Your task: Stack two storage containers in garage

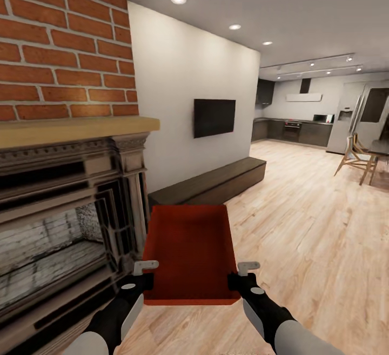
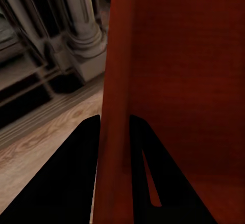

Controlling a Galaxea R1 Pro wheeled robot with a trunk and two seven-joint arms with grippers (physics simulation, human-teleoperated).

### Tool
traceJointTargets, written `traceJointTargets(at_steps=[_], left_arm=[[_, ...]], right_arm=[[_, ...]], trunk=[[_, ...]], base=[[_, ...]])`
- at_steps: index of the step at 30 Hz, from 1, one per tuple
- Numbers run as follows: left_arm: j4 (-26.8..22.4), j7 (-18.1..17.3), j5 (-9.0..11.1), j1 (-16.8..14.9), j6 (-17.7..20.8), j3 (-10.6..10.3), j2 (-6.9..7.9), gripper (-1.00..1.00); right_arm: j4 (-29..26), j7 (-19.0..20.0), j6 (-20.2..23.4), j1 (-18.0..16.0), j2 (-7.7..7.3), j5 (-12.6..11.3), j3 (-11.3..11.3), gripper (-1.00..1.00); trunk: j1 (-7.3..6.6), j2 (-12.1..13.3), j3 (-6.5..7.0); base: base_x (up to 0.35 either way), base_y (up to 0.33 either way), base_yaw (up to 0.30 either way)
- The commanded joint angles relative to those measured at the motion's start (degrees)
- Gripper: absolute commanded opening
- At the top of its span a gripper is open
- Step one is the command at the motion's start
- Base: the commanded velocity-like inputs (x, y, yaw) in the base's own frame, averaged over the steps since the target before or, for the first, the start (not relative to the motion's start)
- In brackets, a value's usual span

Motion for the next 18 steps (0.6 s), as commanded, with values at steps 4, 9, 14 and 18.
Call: traceJointTargets(at_steps=[4, 9, 14, 18], left_arm=[[-0.3, 0.9, -0.2, -0.1, -1.0, 1.0, 0.13, -1.00], [-0.3, 0.9, -0.2, -0.1, -1.0, 1.0, 0.13, -1.00], [-0.3, 0.9, -0.2, -0.1, -1.1, 1.0, 0.11, -1.00], [-0.4, 0.9, -0.2, -0.1, -1.1, 1.0, 0.07, -1.00]], right_arm=[[0.2, -0.4, -0.2, 0.0, -0.74, -0.9, 0.0, -1.00], [0.2, -0.4, -0.2, 0.0, -0.75, -0.9, 0.0, -1.00], [0.2, -0.4, -0.2, 0.0, -0.72, -0.9, 0.0, -1.00], [0.2, -0.4, -0.2, 0.0, -0.73, -0.9, 0.0, -1.00]], trunk=[[0.00, -0.1, -0.08], [0.00, -0.1, -0.08], [0.00, -0.1, -0.08], [0.00, -0.1, -0.08]], base=[[0.000, 0.000, -0.261], [0.000, 0.000, -0.261], [0.000, 0.000, -0.261], [0.000, 0.000, -0.261]])
